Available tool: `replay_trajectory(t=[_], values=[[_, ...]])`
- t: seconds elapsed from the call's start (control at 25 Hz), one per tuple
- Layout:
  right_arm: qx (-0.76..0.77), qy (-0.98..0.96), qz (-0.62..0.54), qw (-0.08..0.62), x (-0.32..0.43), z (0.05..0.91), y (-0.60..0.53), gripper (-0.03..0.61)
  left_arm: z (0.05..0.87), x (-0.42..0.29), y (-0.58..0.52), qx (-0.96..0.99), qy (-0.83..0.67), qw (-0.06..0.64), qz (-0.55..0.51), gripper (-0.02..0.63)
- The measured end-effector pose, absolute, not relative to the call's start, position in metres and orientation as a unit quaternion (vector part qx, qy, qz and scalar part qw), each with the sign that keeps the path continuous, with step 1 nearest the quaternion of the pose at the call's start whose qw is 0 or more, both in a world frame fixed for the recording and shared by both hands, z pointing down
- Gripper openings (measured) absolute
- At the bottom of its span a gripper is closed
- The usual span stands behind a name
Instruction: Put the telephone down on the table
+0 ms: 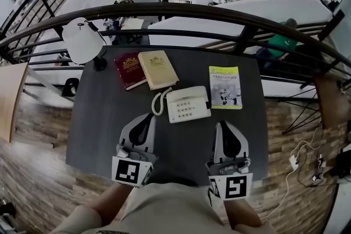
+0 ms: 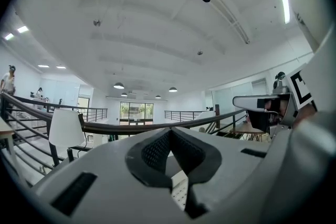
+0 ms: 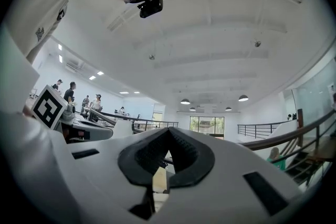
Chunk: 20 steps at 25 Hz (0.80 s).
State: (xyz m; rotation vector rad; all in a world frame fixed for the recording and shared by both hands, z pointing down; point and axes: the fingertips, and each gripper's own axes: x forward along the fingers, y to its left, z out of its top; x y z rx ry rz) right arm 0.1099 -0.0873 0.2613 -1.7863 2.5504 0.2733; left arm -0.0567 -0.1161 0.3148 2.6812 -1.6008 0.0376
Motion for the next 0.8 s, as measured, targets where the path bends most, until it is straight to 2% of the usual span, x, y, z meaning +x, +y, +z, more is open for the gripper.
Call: replay_trajectory(t=[0.28, 0.8], values=[[-0.583, 0.809, 0.076, -0.014, 0.1072, 0.2695, -0.0952, 0.002, 0.3162, -0.0616, -0.1171, 0.859, -0.511, 0.004, 0.017, 0.005], [-0.576, 0.814, 0.075, -0.009, 0.0999, 0.2641, -0.097, 0.002, 0.3094, -0.0623, -0.1187, 0.862, -0.507, 0.002, 0.017, 0.005]])
